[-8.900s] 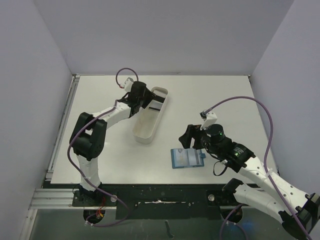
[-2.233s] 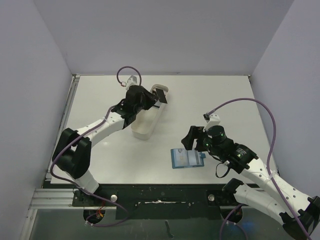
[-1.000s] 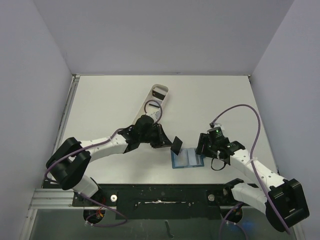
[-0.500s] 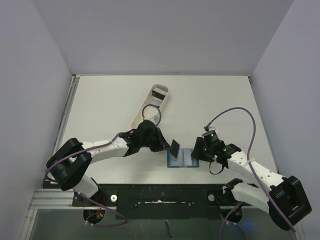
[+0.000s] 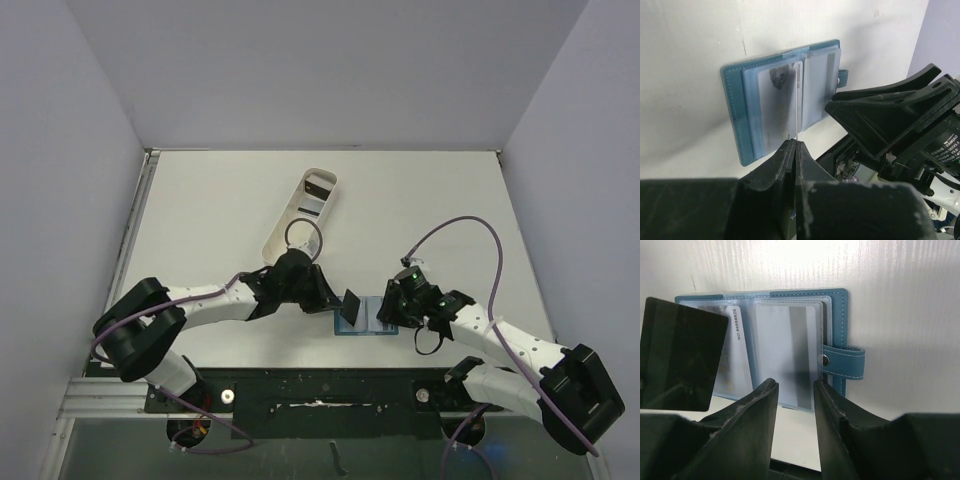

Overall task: Put the credit cards into the card holder
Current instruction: Insert the credit card into the card holder.

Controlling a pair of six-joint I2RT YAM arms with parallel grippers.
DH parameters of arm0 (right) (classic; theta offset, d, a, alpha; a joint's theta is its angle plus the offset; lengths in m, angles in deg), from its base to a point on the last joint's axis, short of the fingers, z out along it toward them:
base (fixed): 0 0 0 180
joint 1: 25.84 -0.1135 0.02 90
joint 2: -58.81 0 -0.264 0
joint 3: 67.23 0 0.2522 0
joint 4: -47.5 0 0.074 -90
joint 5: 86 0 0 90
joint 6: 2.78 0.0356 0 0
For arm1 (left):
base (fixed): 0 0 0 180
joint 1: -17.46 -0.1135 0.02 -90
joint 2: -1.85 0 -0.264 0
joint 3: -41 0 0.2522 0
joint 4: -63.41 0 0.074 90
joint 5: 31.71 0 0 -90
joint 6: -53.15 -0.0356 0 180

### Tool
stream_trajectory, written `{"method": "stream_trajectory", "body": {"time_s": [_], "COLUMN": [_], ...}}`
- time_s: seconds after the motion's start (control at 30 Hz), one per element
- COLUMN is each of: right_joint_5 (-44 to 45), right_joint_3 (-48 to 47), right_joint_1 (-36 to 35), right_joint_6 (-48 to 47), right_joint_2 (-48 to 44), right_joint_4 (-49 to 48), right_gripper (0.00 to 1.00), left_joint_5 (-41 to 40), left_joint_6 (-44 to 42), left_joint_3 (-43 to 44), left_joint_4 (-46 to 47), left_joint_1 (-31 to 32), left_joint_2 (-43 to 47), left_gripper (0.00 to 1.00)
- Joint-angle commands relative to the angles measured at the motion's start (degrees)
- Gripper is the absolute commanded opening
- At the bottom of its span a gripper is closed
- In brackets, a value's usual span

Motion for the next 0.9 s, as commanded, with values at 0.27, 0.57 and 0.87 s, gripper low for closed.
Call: {"method": "stream_trajectory", "body": {"time_s": [0.27,0.57,0.87], "right_joint_5": [8.6,6.1,6.1], "right_joint_3": [-2.2,1.4,3.4], "right_joint_1": [-0.5,-0.5,-0.6], "right_joint_6": [-2.6,-1.4,1.1], "right_joint_2": [-3.1,-2.9,-3.3], "right_joint_4": [2.8,-0.9,-1.0], "right_gripper": [0.38,0.34,0.32], "left_joint_5": [-1.3,-2.7,-5.8], "left_joint_6": [2.1,2.0,0.8], "left_joint_3": [2.4,2.4,3.5], "left_joint_4": [6.3,7.8,4.2], "left_joint_1": [4.2,4.5,5.0], "left_joint_2": [-2.9,-5.4,-5.4], "left_gripper": [0.0,0.0,0.0]}}
